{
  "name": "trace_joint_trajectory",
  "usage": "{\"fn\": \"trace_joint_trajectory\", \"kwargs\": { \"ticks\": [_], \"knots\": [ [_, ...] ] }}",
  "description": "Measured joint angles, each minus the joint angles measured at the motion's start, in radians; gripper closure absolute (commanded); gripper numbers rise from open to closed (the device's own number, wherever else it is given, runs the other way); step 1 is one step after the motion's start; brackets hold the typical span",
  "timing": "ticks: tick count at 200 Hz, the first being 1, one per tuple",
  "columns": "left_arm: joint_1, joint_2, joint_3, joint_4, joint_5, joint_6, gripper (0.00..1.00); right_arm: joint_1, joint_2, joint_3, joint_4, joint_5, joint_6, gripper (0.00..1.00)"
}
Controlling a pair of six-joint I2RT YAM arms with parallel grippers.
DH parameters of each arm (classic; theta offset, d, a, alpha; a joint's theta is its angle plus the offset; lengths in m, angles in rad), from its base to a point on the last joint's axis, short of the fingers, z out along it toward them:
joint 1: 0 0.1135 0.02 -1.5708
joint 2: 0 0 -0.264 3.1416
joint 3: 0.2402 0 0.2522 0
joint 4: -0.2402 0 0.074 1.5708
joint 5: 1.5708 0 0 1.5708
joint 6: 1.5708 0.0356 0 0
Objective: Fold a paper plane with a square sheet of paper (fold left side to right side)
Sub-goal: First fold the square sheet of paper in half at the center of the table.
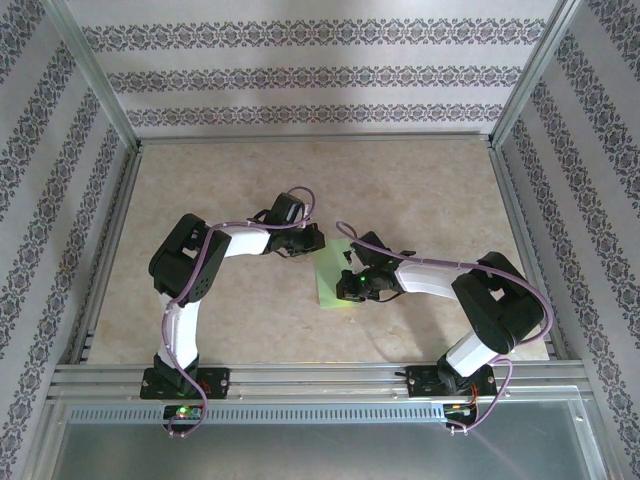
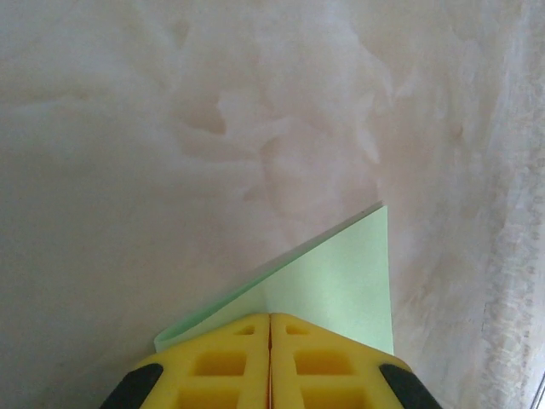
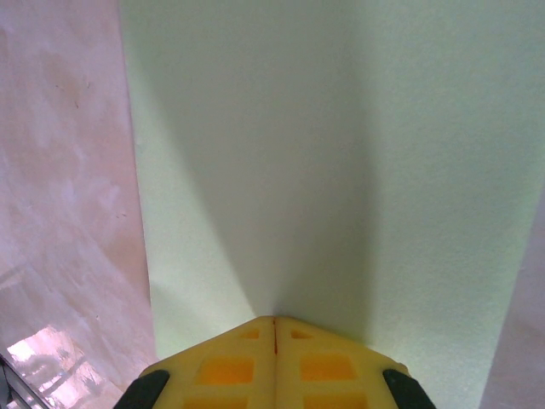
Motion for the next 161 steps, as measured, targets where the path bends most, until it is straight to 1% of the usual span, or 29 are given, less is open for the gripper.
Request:
{"fn": "trace_joint_trajectory", "kwargs": {
  "ticks": [72,105,129,161],
  "knots": [
    [0.038,0.037,0.063,-0.048,0.045,0.008,0.91,0.0,0.0,0.0,0.0,0.0,0.0,1.0],
    [0.077,0.039,0.073,-0.049,0.012,0.025,0.91,0.0,0.0,0.0,0.0,0.0,0.002,1.0],
    [0.085,0.026,0.065,-0.051,-0.022,0.039,0.91,0.001,0.0,0.002,0.0,0.0,0.004,1.0],
    [0.089,-0.068,-0.016,-0.058,-0.052,0.046,0.91,0.006,0.0,0.004,-0.001,0.008,0.016,1.0]
  ]
}}
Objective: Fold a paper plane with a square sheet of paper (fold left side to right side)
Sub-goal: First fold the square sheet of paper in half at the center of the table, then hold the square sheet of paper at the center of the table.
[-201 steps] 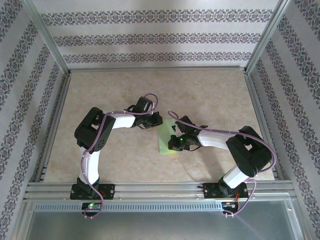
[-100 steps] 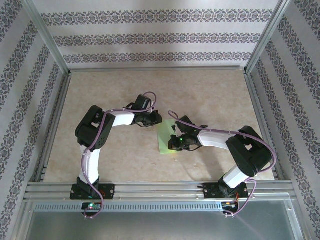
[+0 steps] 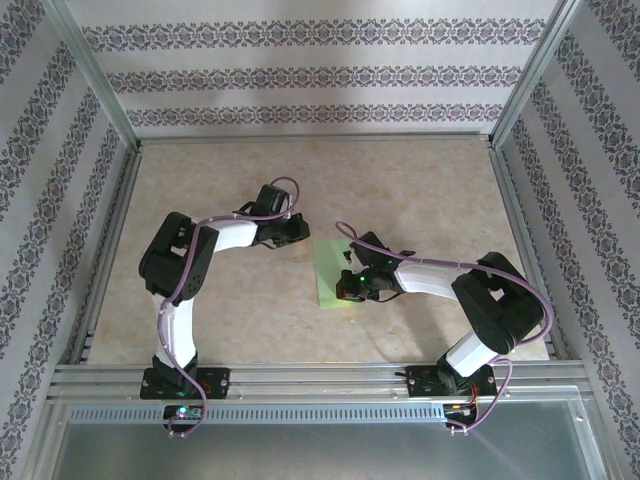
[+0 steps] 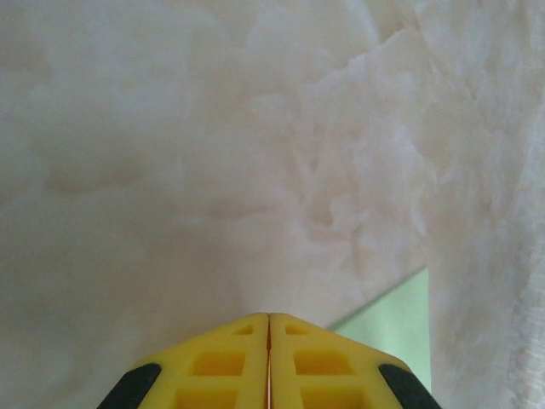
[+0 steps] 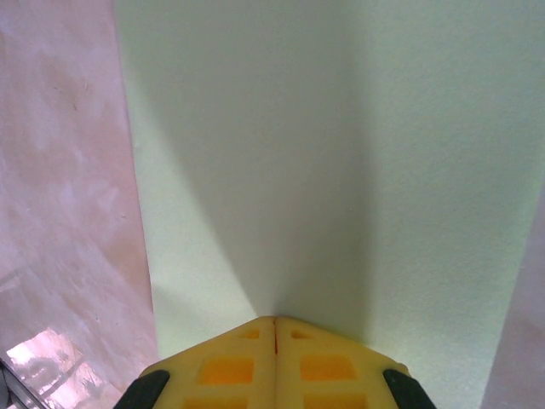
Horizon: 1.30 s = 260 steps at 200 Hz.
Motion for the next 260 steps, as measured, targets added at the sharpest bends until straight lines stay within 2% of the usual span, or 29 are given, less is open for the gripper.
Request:
{"fn": "trace_joint_trajectory", "kwargs": {
  "ticks": [27,56,86,115,220,260],
  "knots": [
    [-0.028,-0.129,-0.076,-0.013,-0.007,-0.01,0.91,0.005,0.0,0.001,0.001,0.005,0.019,1.0],
    [-0.116,-0.219,-0.133,-0.022,-0.008,-0.048,0.91,0.009,-0.001,0.005,-0.004,0.014,0.024,1.0],
    [-0.195,-0.225,-0.182,-0.042,-0.007,-0.1,0.91,0.013,-0.001,0.008,-0.009,0.024,0.034,1.0],
    [-0.236,-0.189,-0.188,-0.05,-0.003,-0.134,0.91,0.013,-0.001,0.009,-0.011,0.025,0.038,1.0],
    [-0.249,-0.134,-0.178,-0.087,-0.028,-0.171,0.9,0.019,-0.003,0.009,-0.011,0.034,0.04,1.0],
    [-0.249,-0.121,-0.16,-0.098,-0.027,-0.179,0.9,0.02,-0.007,0.024,-0.047,0.038,0.039,0.87]
  ]
}}
